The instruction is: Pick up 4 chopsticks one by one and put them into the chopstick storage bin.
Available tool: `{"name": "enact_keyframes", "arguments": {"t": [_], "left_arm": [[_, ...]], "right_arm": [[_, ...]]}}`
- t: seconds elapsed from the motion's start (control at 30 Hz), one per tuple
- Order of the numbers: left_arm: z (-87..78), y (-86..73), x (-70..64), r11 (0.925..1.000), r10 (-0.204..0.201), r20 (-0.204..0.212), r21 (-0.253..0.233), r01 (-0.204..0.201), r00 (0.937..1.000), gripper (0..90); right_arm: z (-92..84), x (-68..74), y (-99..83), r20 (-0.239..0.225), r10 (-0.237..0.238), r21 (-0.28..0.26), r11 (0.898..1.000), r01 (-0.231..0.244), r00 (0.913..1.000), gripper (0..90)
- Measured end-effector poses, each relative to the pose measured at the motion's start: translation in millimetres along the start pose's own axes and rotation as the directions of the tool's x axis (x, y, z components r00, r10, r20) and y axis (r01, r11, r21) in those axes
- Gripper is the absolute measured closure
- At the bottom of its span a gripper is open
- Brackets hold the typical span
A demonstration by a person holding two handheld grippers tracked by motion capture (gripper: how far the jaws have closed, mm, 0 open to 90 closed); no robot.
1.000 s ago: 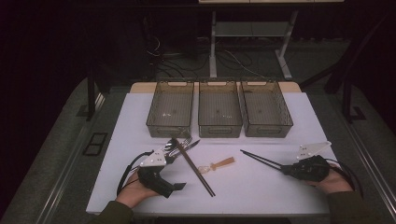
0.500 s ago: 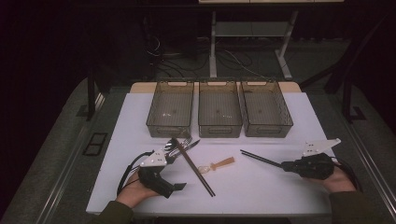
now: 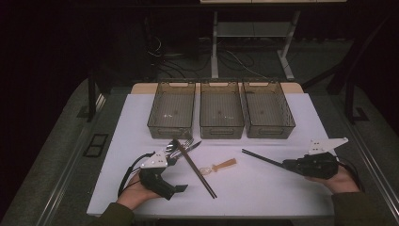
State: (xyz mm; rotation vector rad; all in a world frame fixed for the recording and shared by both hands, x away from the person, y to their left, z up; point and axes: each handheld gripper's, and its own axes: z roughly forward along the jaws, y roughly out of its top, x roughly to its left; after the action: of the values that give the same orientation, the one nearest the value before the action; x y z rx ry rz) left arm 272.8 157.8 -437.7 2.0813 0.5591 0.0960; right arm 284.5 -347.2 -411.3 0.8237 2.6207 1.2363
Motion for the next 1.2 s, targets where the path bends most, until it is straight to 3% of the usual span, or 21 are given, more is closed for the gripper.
{"name": "enact_keyframes", "arguments": {"t": [0.07, 0.1, 0.13, 0.17, 0.2, 0.5, 0.97, 1.2], "left_arm": [[0.7, 0.0, -1.3, 0.9999, -0.011, -0.005, -0.011, 0.011, 0.9999, 0.0], [-0.5, 0.1, -0.2, 1.0, 0.008, -0.003, 0.005, -0.008, 1.0, 0.0], [0.8, -0.1, -1.4, 0.9999, -0.011, -0.006, -0.011, 0.011, 0.9999, 0.0], [-0.3, 0.0, 0.2, 0.9999, 0.008, -0.004, 0.007, -0.008, 1.0, 0.0], [1.1, -0.2, -0.9, 0.9999, -0.013, -0.008, -0.009, 0.013, 0.9999, 0.0], [1.5, 0.3, 0.0, 0.9998, -0.014, -0.015, -0.012, 0.014, 0.9998, 0.0], [2.6, 1.9, 1.3, 0.9997, -0.02, -0.021, -0.011, 0.02, 0.9996, 0.0], [0.7, 2.8, 2.9, 0.9993, -0.027, -0.037, -0.028, 0.026, 0.999, 0.0]], "right_arm": [[0.1, 0.1, 1.5, -0.006, 0.001, -0.008, 1.0, -0.001, 1.0, 86.0], [-0.2, 0.2, 2.5, -0.006, -0.001, -0.009, 1.0, 0.001, 1.0, 86.0], [-0.7, 0.2, 3.6, -0.006, -0.001, -0.013, 1.0, 0.001, 1.0, 86.0], [-1.4, 0.6, 4.8, -0.007, -0.001, -0.019, 1.0, 0.001, 1.0, 86.0], [-1.9, 0.9, 5.9, -0.008, -0.001, -0.028, 1.0, 0.001, 1.0, 86.0], [0.2, 1.0, 18.2, -0.005, 0.007, -0.049, 0.999, -0.008, 1.0, 86.0], [12.7, 5.9, 45.5, 0.015, 0.016, -0.085, 0.996, -0.015, 0.9998, 86.0], [20.5, 5.7, 59.4, 0.001, 0.028, -0.121, 0.992, -0.028, 0.9996, 86.0]]}}
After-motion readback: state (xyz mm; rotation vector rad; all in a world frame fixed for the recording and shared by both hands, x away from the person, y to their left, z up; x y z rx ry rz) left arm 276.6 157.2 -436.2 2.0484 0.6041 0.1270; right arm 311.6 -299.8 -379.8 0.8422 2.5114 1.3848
